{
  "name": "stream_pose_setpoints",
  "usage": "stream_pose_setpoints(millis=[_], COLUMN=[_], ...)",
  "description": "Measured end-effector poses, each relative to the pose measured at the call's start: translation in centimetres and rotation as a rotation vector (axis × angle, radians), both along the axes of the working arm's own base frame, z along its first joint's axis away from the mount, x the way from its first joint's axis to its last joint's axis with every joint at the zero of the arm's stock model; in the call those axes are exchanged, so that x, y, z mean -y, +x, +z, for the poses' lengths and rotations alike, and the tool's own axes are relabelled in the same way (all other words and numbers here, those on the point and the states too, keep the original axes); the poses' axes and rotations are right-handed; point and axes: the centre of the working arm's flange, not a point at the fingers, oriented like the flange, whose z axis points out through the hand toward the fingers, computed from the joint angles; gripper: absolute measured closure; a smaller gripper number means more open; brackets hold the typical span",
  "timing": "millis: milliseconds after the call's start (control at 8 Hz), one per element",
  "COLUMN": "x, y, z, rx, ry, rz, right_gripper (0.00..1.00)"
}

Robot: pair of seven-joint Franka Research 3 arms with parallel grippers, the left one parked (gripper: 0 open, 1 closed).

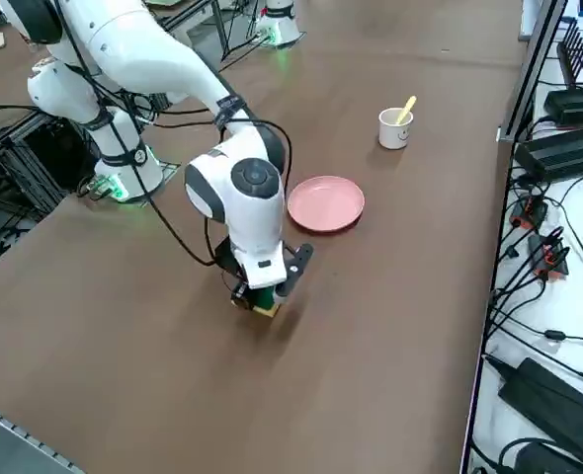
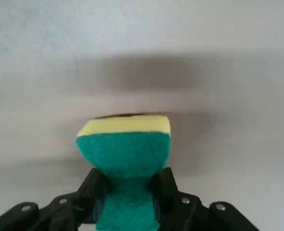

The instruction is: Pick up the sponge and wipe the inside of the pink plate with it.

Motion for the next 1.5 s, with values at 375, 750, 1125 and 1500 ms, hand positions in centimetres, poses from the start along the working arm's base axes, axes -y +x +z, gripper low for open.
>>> stream_pose_setpoints(millis=[375, 750, 1125, 1500], x=[-5.3, -16.2, -22.7, -27.1], y=[2.3, 4.6, 5.0, 5.1], z=[5.8, 8.8, 8.5, 5.8], rx=[0.031, 0.060, 0.057, 0.043], ry=[-0.003, 0.029, 0.065, 0.057], rz=[-0.024, -0.077, -0.154, -0.232], right_gripper=[0.46, 0.45, 0.45, 0.44])
